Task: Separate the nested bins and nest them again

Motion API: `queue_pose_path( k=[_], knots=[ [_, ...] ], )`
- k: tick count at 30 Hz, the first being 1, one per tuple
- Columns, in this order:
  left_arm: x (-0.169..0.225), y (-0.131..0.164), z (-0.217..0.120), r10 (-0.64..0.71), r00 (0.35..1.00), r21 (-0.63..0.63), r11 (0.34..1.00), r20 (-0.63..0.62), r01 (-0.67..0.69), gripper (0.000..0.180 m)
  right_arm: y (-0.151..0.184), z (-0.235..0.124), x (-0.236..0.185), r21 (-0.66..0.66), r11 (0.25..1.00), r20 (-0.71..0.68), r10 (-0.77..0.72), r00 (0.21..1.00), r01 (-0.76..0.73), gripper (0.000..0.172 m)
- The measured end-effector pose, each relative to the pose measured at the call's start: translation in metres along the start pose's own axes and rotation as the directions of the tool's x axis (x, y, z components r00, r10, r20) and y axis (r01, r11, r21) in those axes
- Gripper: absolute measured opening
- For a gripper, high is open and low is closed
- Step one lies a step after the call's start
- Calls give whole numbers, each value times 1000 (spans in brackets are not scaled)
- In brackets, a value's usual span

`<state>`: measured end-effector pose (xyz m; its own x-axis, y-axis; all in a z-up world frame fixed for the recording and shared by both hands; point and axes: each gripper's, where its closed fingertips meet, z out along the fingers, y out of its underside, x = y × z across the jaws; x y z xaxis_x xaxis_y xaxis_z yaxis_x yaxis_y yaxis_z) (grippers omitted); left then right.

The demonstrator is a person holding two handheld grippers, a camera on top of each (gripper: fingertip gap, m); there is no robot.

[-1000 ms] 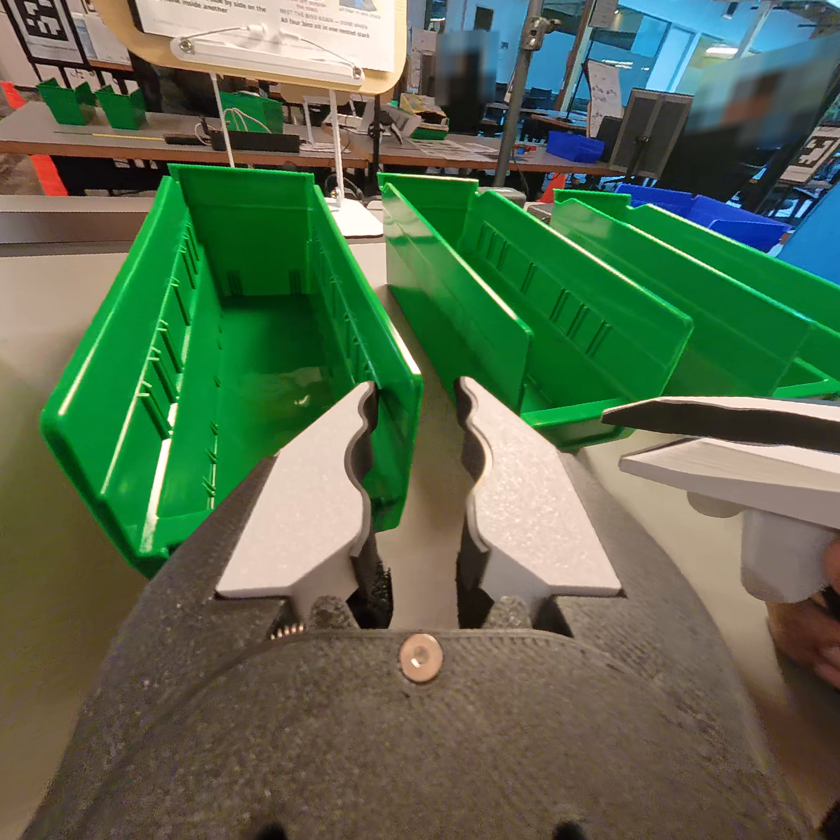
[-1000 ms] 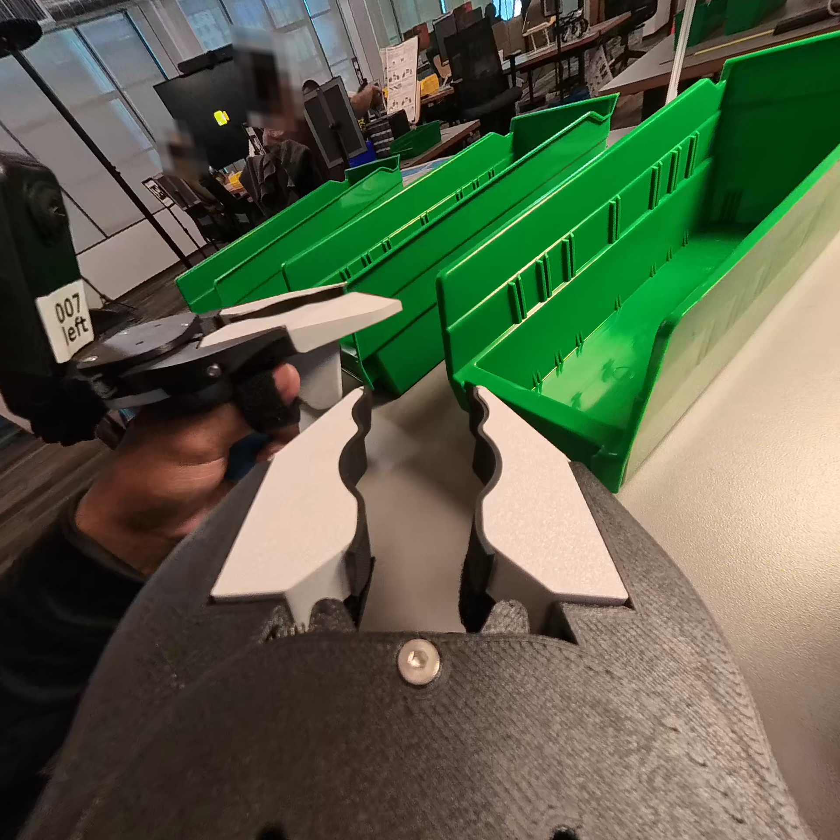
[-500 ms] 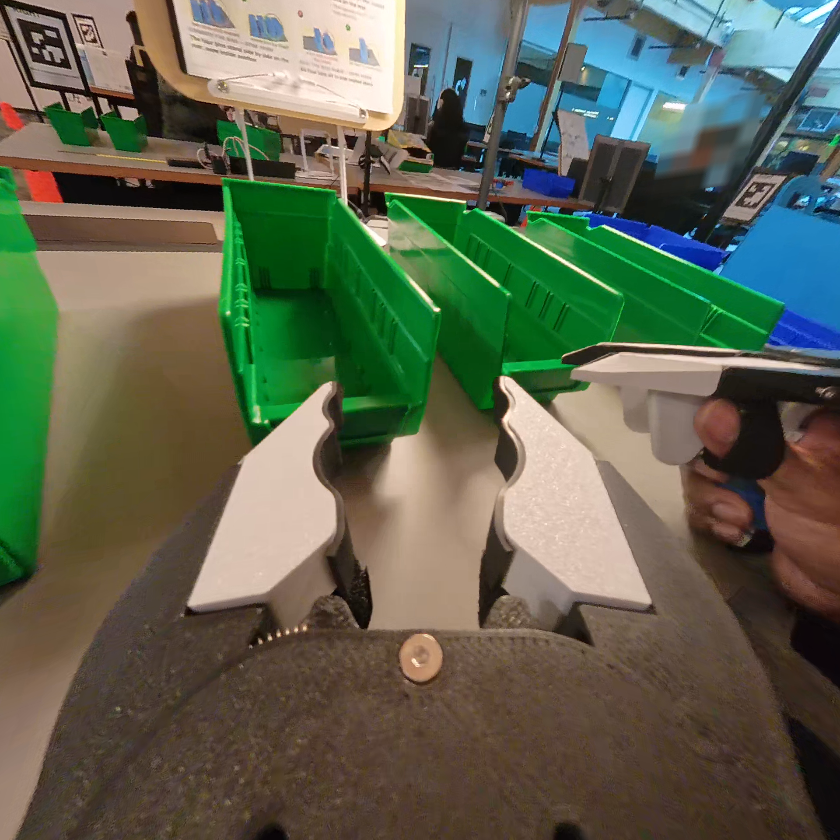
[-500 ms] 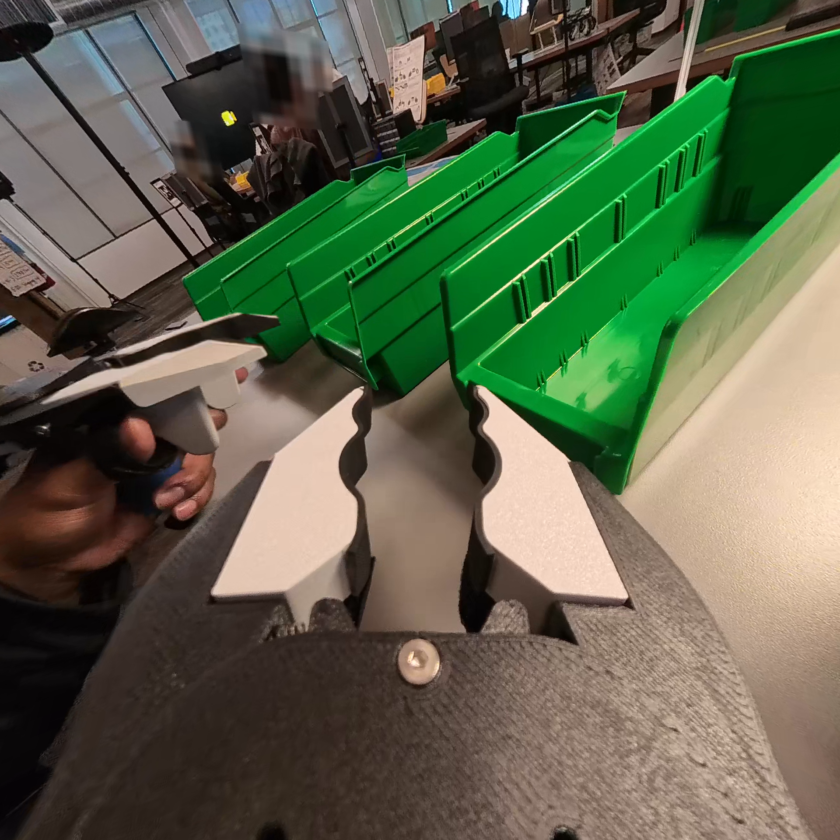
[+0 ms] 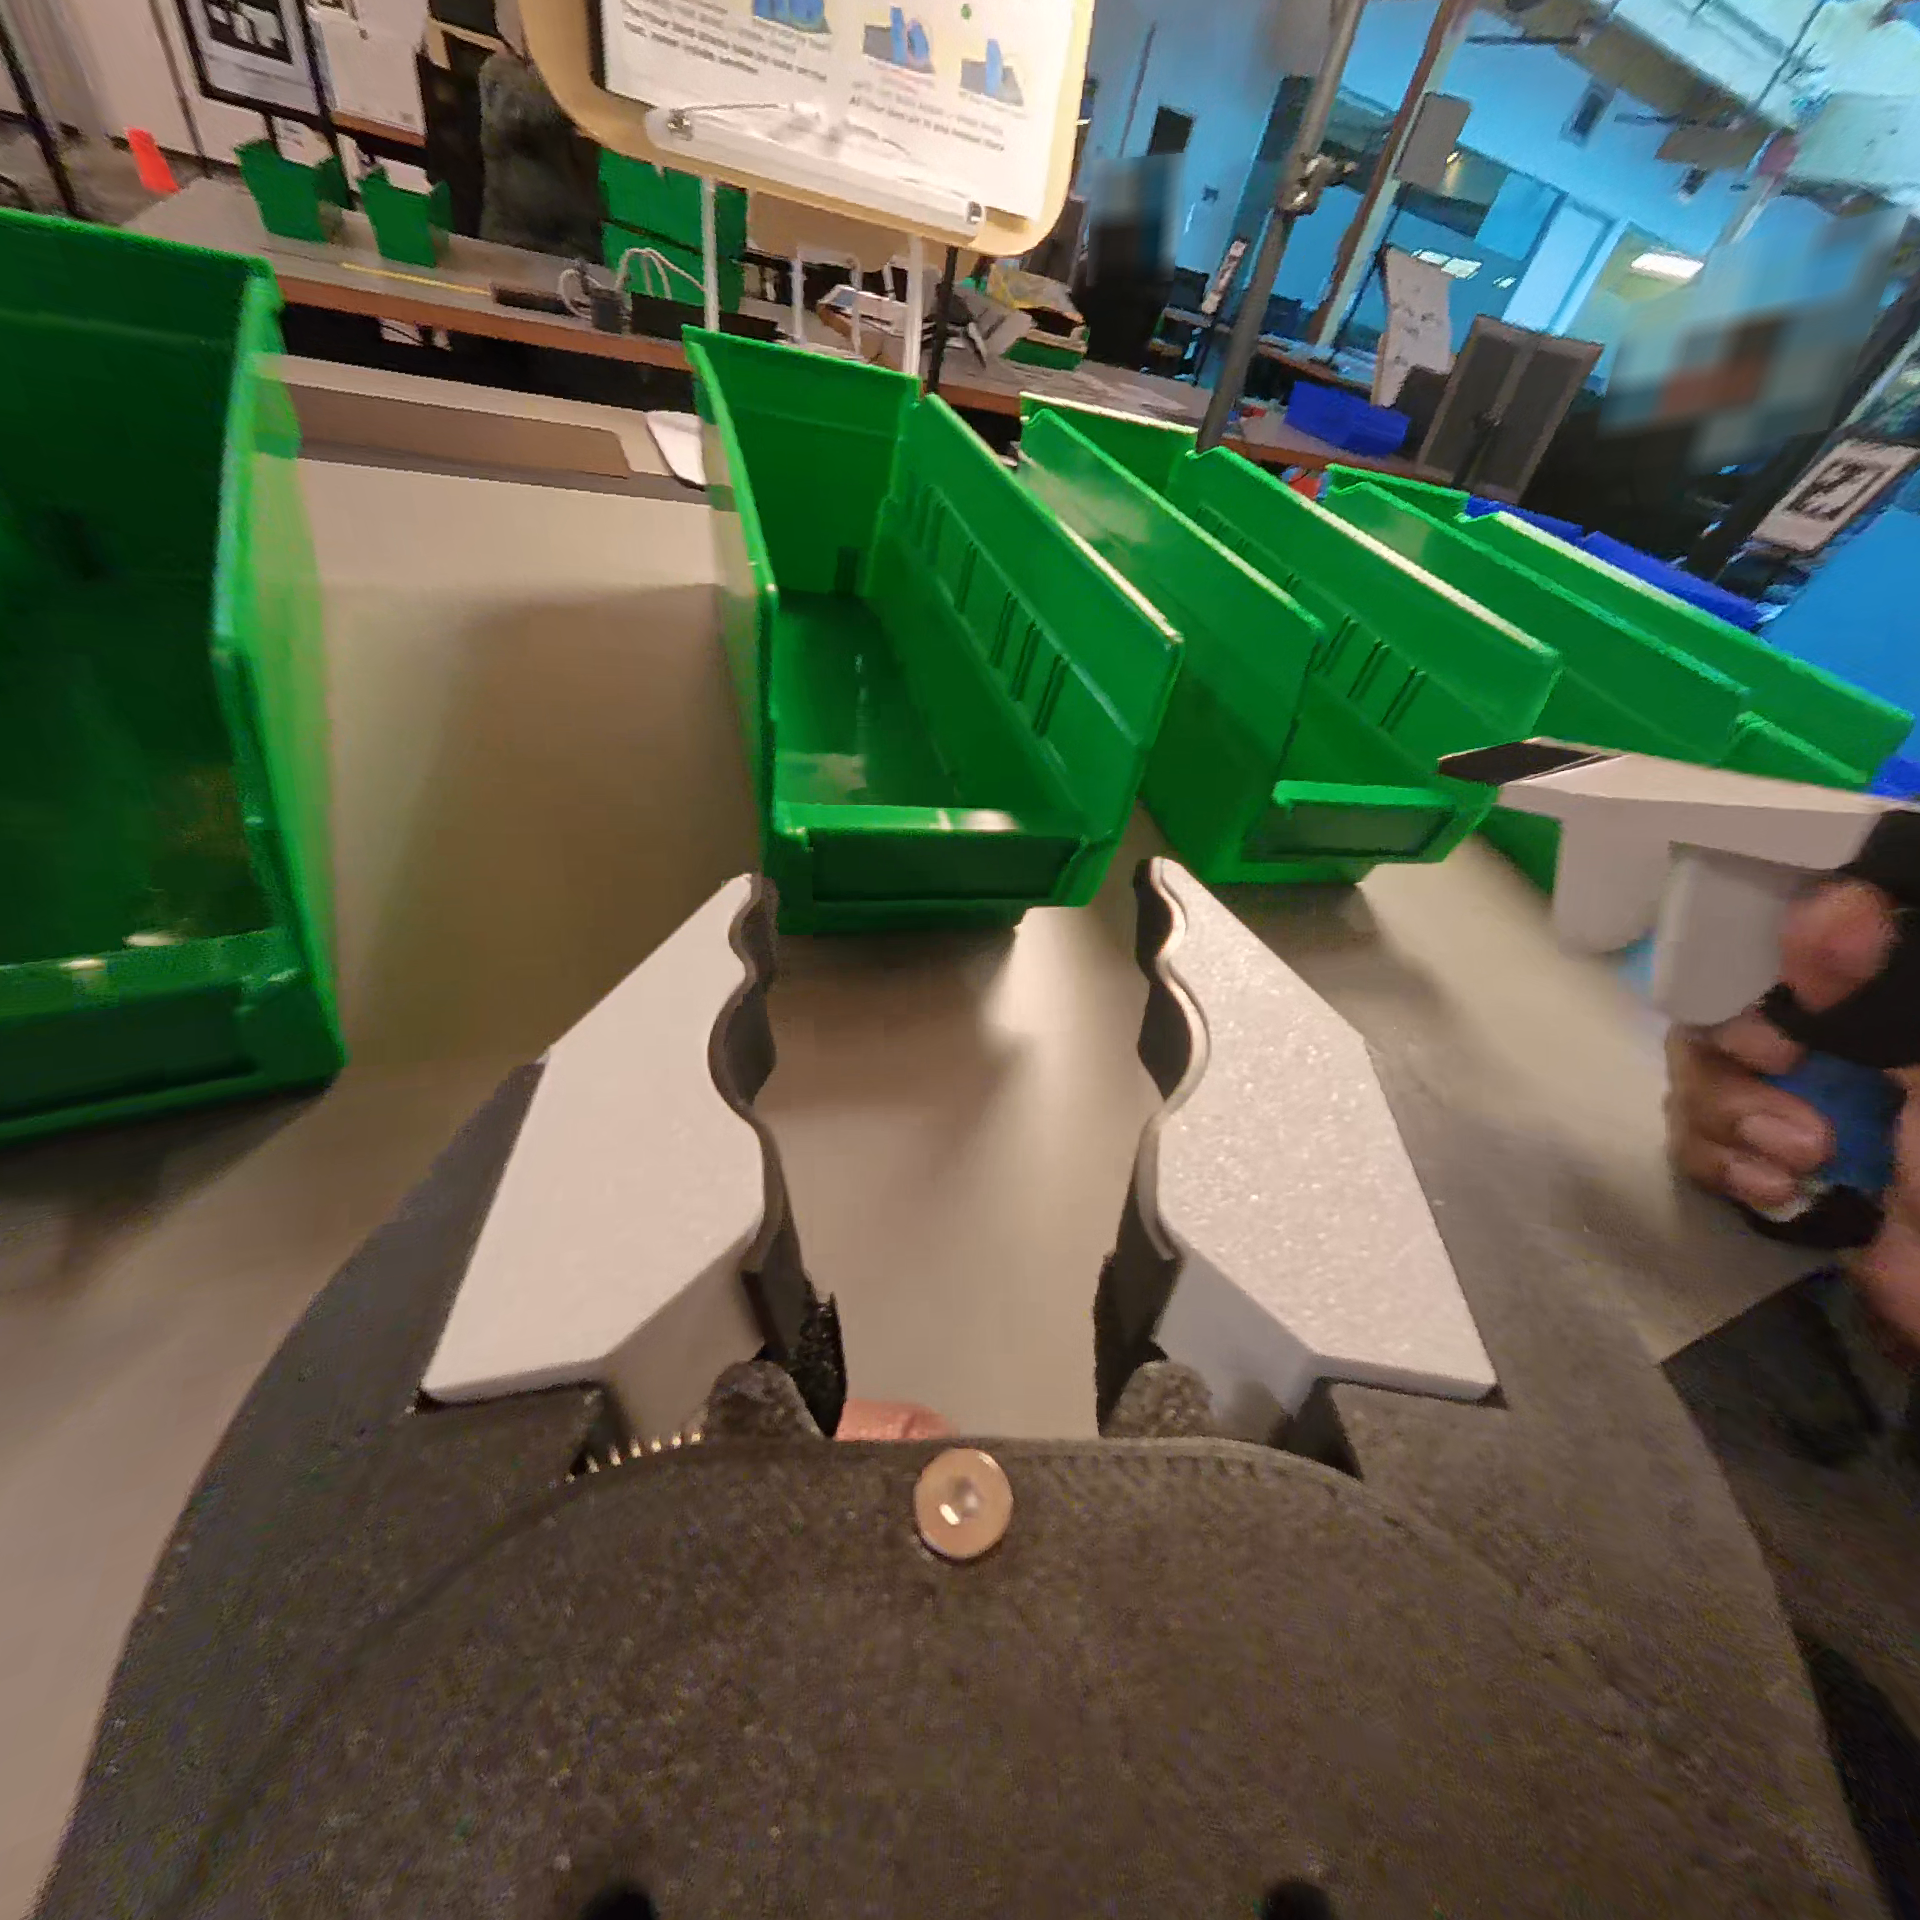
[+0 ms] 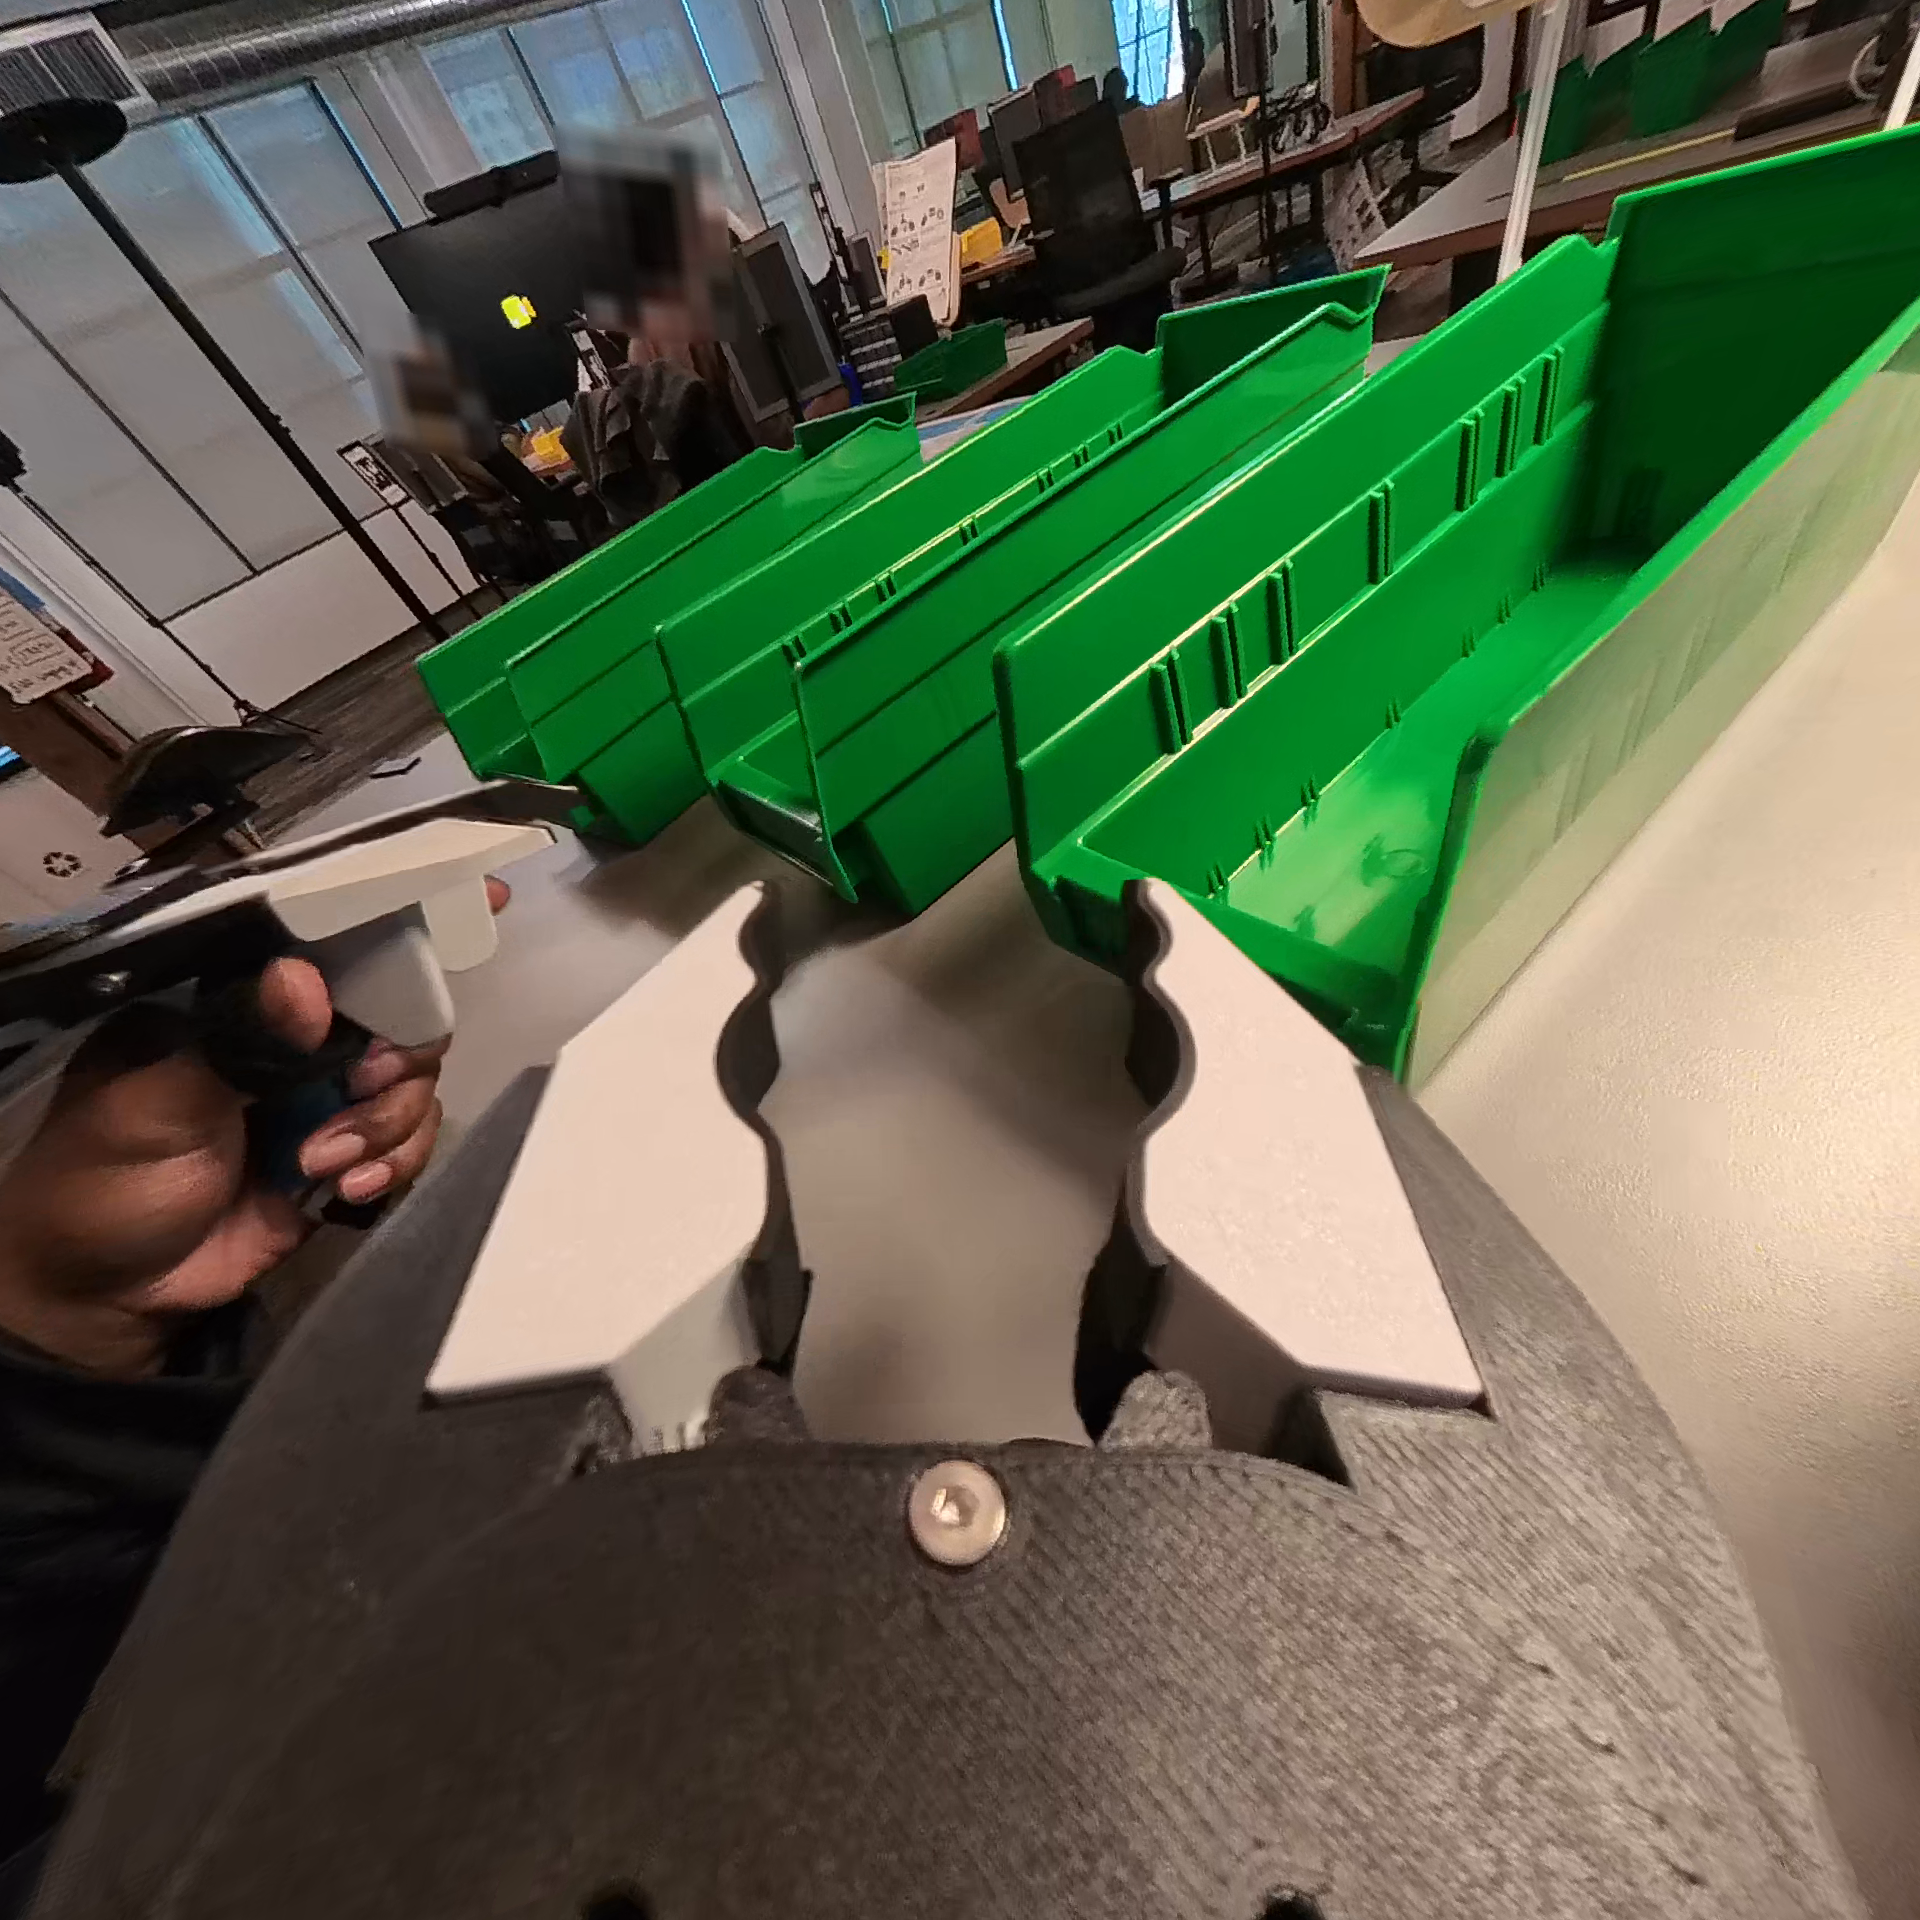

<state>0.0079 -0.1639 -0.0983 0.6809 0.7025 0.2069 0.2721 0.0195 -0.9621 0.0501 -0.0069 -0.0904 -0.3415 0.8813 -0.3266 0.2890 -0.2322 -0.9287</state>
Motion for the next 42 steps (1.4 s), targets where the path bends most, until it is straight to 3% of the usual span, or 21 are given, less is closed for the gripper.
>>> queue_pose_path(
  k=[3,8,11,14,17,21,29,35,38,39,42],
  knots=[
    [-13,0,-6,35,999,-11,999,38,-35,69,-18,-18,2,51,999,-24,-6,1000,7,82],
    [-18,4,-4,-45,999,-45,998,-19,44,67,-93,-64,36,134,981,-235,-108,966,142,107],
    [-15,9,-1,-31,999,-79,996,-27,29,66,-126,-78,88,32,986,-416,-133,899,161,137],
    [-14,11,0,-22,999,-88,996,-25,20,66,-130,-79,152,-163,986,-543,-130,830,48,158],
    [-14,10,-1,-30,999,-79,996,-28,28,64,-118,-73,199,-322,939,-585,-97,806,-121,159],
    [-15,9,-2,-40,999,-72,997,-31,37,62,-92,-66,231,-484,831,-608,-94,788,-275,159],
    [-15,10,-1,-50,998,-78,996,-38,47,60,-47,-56,260,-591,671,-652,-72,755,-447,158],
    [-15,10,0,-62,997,-86,995,-47,58,60,-44,-50,261,-600,640,-654,-47,755,-480,158],
    [-15,11,0,-66,997,-89,994,-50,61,59,-46,-51,261,-591,643,-659,-37,751,-487,151],
    [-15,11,0,-66,997,-90,994,-51,61,59,-48,-52,263,-584,651,-664,-38,747,-485,138],
    [-15,10,0,-64,997,-86,995,-51,59,59,-47,-53,262,-590,647,-658,-37,752,-484,141]
  ],
)
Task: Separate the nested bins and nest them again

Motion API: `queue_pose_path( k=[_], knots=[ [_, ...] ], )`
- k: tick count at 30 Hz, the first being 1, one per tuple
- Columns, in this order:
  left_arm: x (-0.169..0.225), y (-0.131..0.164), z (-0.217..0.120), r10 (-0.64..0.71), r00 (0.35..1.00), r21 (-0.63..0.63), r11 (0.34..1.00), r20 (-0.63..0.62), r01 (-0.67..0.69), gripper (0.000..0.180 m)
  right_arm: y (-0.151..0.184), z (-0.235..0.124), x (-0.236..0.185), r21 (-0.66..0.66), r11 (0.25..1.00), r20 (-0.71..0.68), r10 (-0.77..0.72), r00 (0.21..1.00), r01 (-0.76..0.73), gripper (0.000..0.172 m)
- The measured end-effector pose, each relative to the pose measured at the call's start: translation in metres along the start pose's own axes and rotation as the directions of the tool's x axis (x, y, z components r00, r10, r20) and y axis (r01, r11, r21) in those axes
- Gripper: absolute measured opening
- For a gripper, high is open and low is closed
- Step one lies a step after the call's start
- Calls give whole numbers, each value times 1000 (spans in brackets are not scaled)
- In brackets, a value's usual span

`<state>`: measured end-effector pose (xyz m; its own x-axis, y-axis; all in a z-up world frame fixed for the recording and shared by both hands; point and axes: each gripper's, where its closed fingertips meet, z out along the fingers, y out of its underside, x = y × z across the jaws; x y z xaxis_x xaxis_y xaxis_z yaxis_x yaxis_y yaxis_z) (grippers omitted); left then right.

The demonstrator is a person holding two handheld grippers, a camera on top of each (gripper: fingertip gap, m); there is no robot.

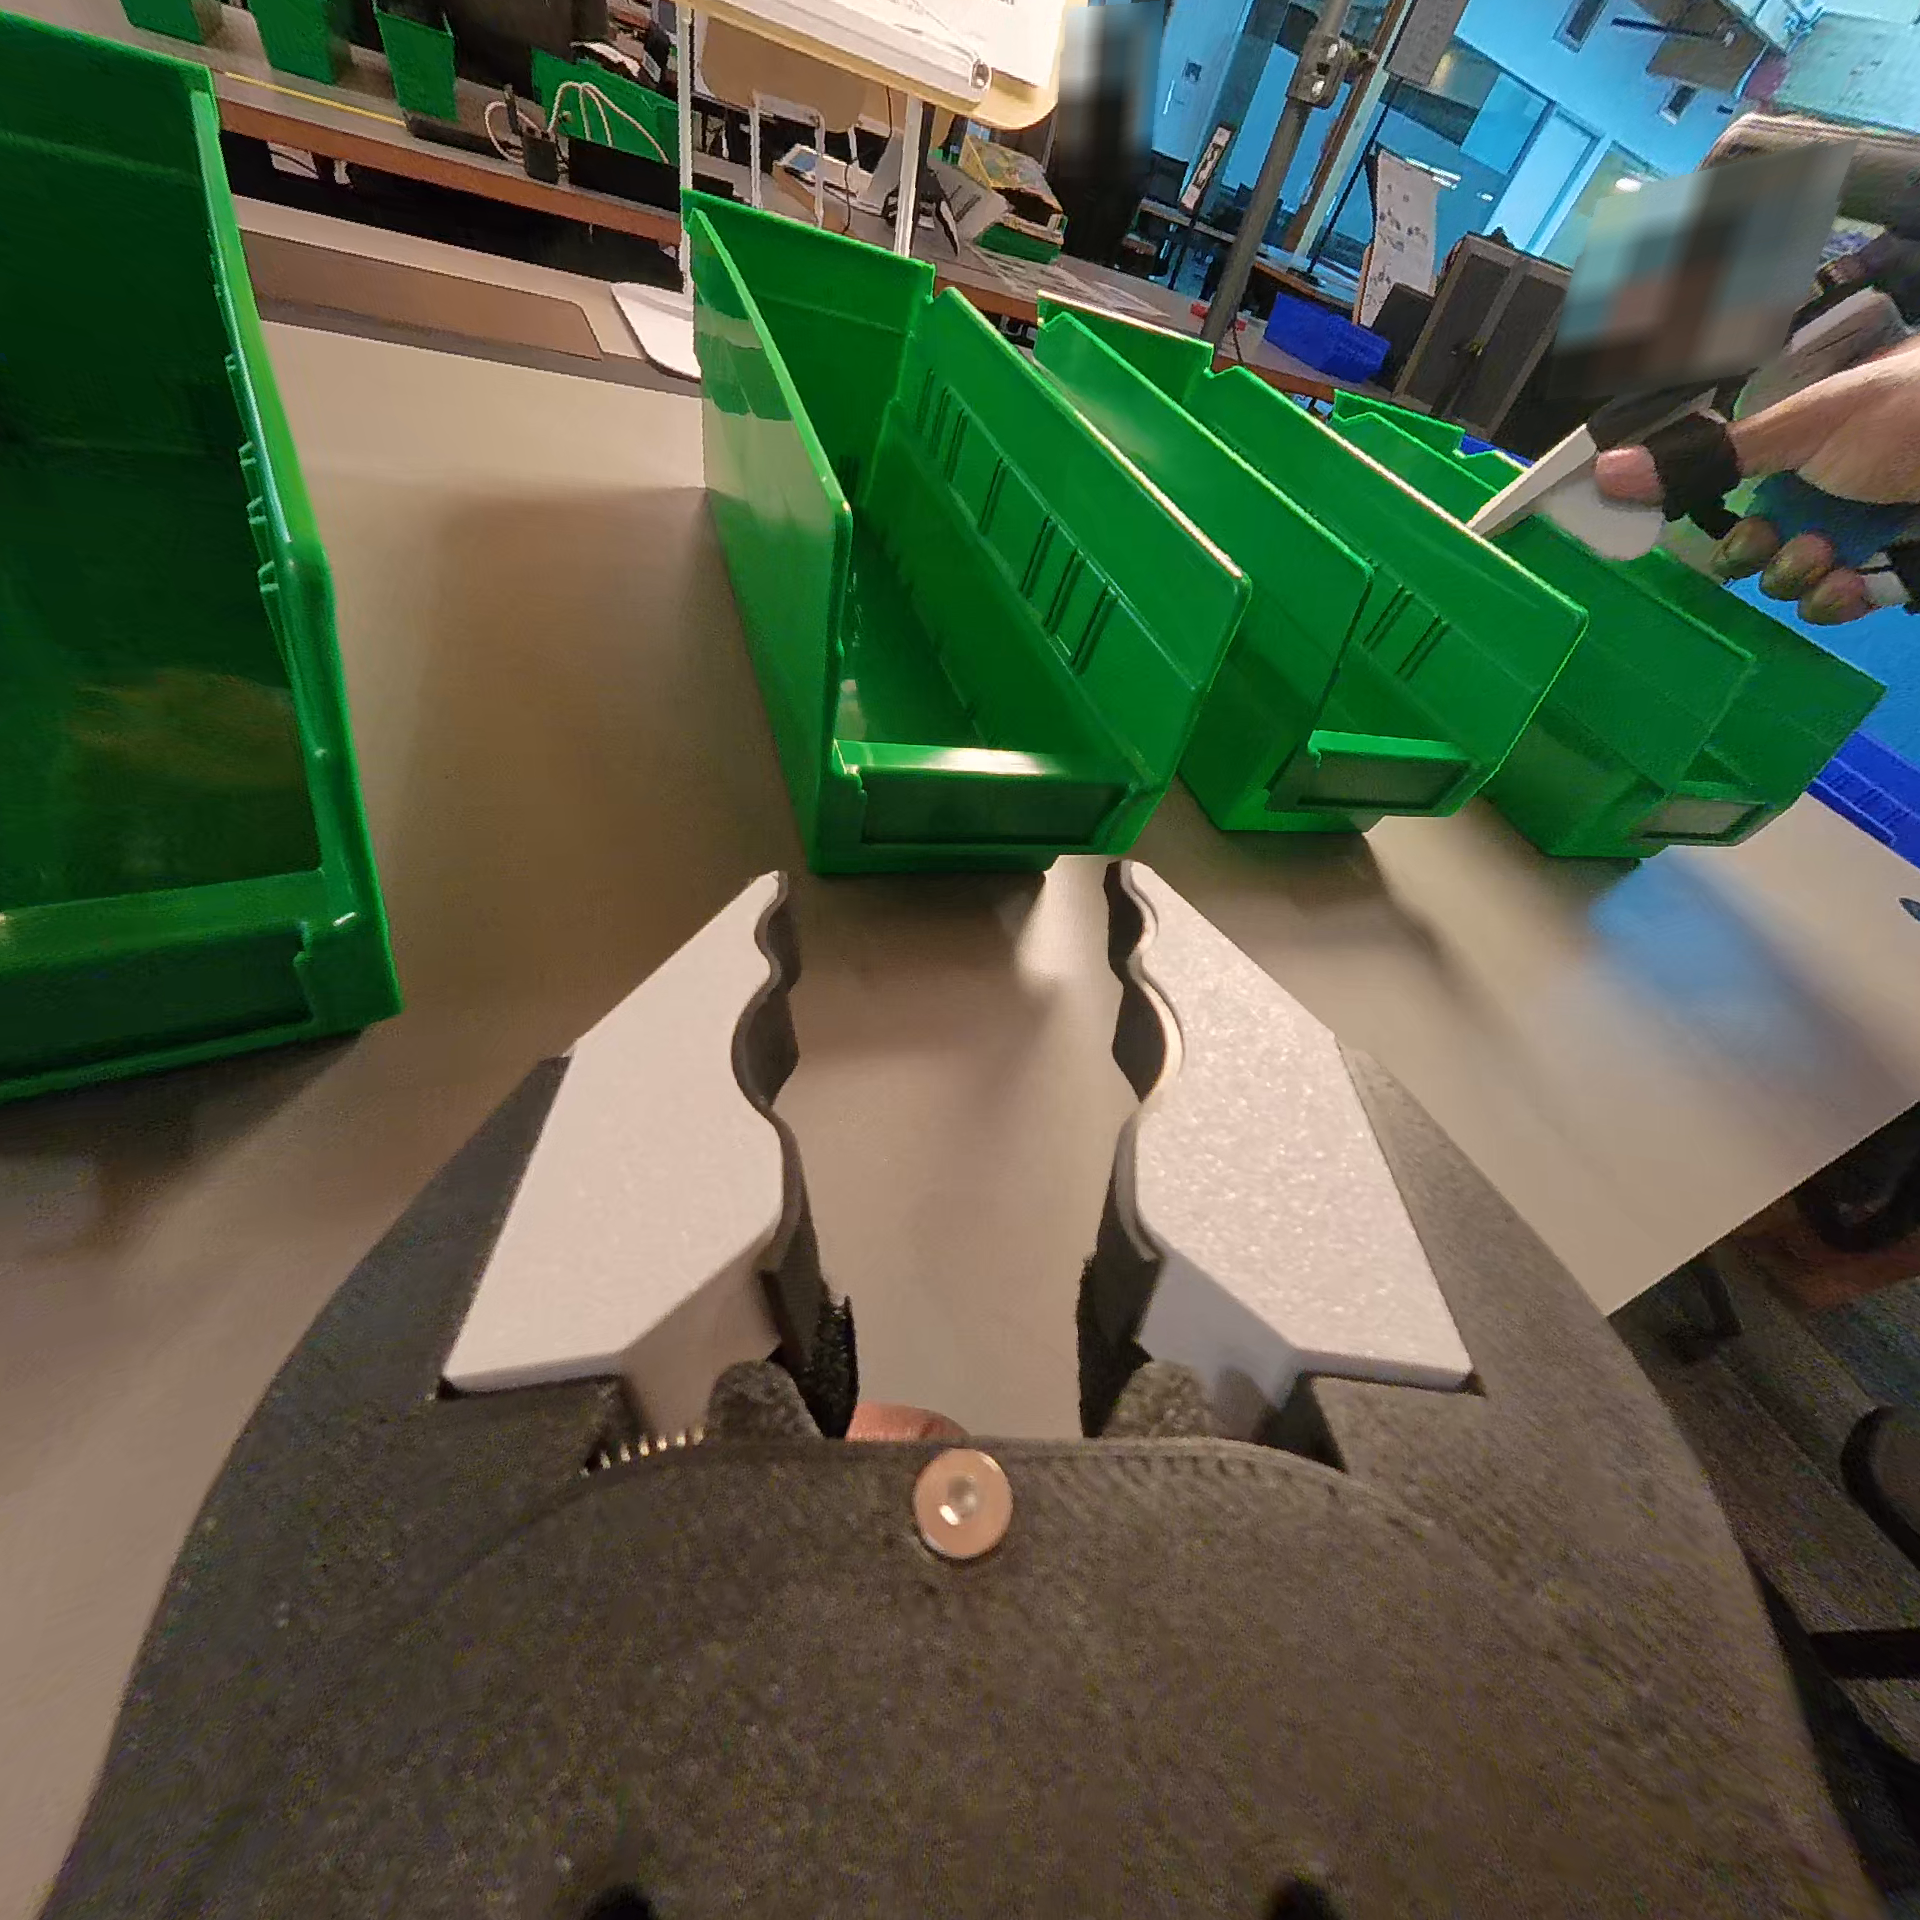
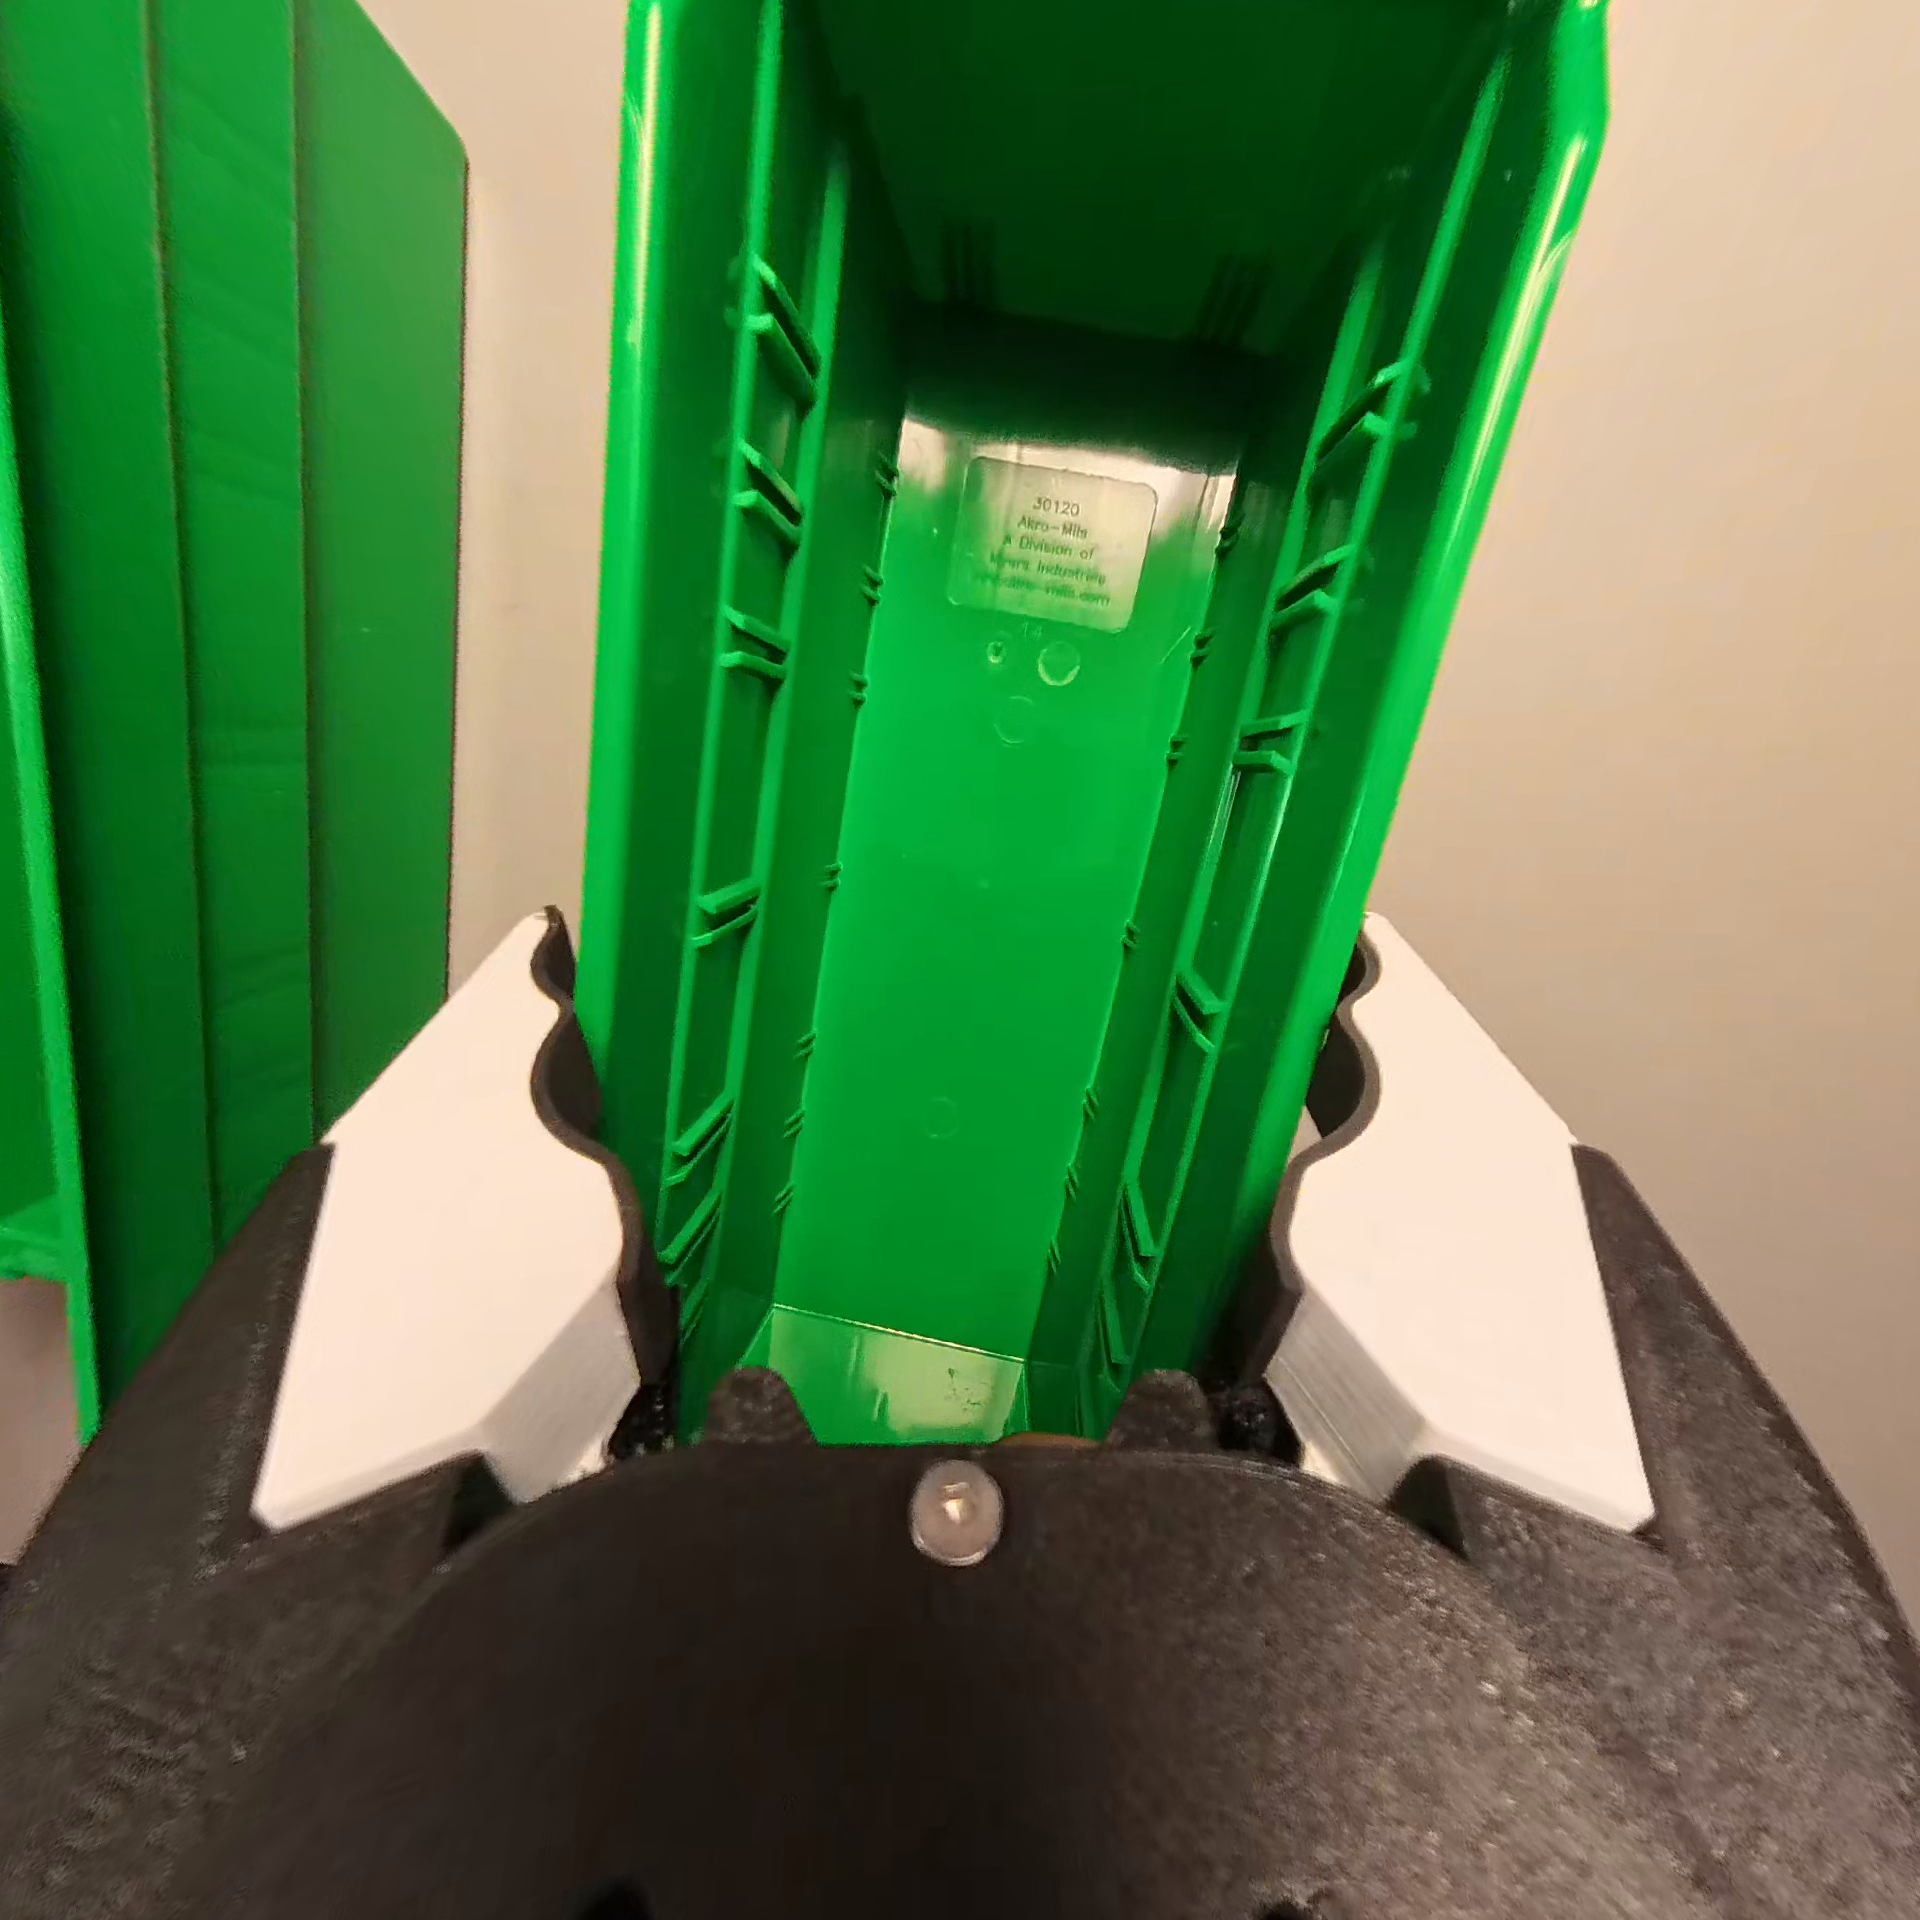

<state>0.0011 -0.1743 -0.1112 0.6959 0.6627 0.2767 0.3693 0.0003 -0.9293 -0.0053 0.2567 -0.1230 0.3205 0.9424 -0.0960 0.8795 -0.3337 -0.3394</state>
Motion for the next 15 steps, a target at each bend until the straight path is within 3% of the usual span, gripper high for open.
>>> queue_pose_path(
  k=[5,15],
  knots=[
    [0,0,0,6,1000,1,1000,4,-6,58,2,-1,-1,0,1000,0,-1,1000,1,139],
    [0,0,0,-9,1000,2,1000,-5,9,57,4,-7,-5,2,1000,51,4,999,-4,110]
  ],
)
